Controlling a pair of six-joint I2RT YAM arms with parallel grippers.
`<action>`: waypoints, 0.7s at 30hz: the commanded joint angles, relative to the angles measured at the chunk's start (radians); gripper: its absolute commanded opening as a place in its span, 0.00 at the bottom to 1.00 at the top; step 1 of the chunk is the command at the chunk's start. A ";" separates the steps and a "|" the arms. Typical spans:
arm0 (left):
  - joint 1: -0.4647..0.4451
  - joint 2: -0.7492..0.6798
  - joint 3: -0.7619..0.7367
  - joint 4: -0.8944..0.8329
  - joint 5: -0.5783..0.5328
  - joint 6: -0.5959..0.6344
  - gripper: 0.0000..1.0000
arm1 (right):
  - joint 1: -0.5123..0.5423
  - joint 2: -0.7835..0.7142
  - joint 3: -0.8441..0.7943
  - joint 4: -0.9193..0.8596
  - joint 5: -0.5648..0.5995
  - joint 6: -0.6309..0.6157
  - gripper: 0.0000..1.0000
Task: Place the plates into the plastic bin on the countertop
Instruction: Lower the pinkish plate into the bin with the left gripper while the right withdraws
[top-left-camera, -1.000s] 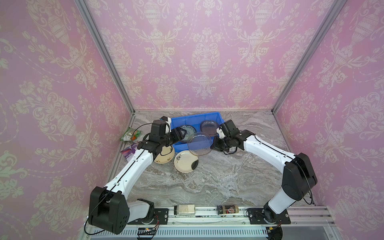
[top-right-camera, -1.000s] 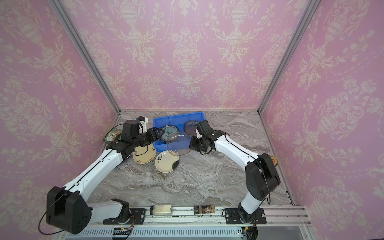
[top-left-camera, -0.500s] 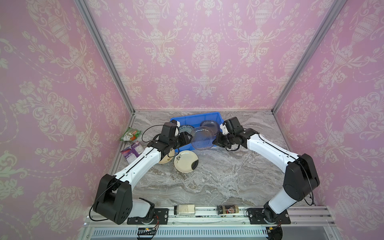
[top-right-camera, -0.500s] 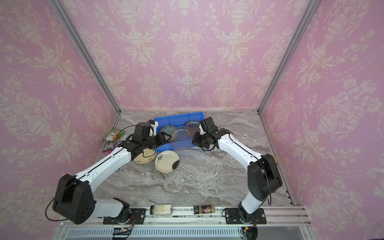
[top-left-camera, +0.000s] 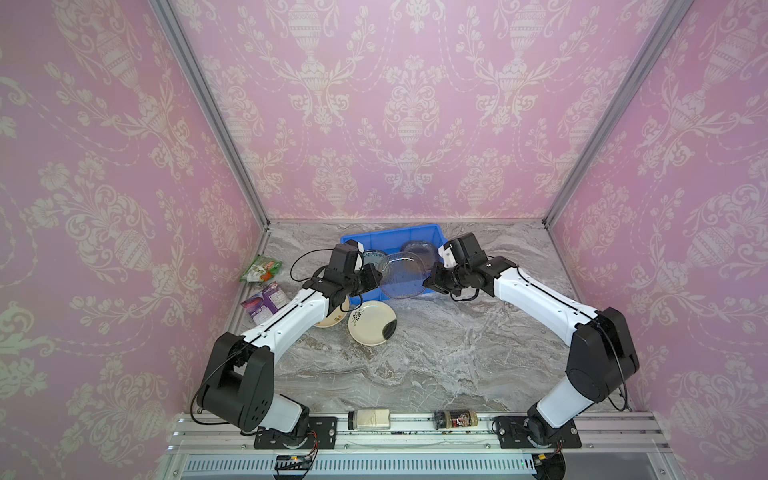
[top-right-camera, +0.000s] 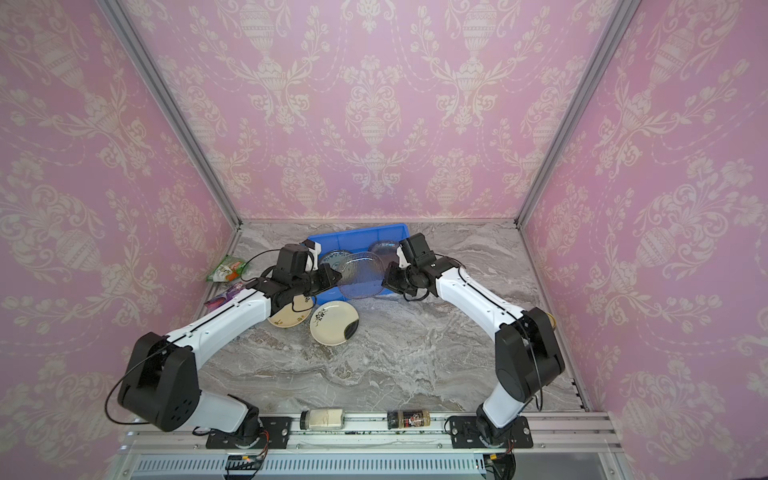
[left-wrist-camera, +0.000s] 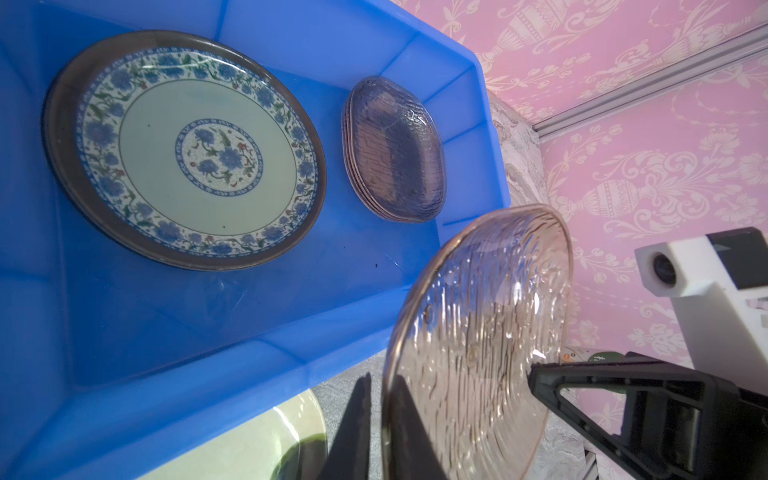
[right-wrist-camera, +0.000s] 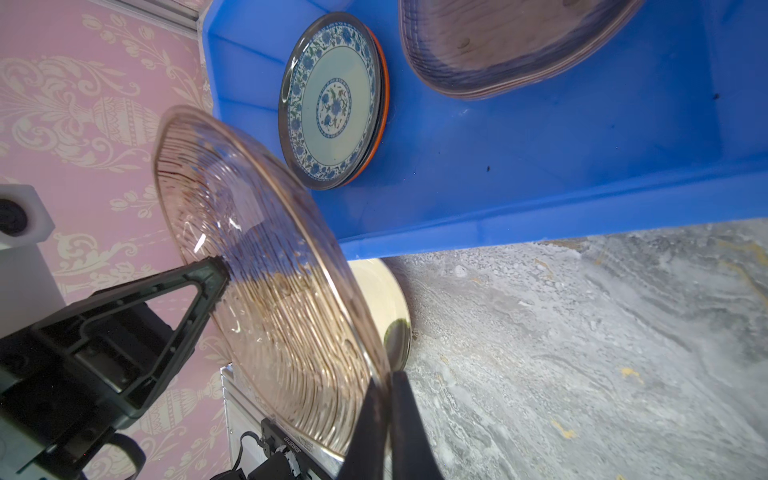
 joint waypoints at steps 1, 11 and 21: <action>-0.007 0.022 0.034 0.007 -0.038 0.009 0.00 | -0.003 0.007 0.019 0.033 -0.028 0.023 0.00; -0.007 0.137 0.211 -0.042 -0.072 0.064 0.00 | -0.088 0.032 0.054 0.030 -0.027 0.016 0.36; -0.006 0.386 0.532 -0.160 -0.102 0.162 0.00 | -0.307 -0.076 0.015 -0.001 -0.033 -0.012 0.44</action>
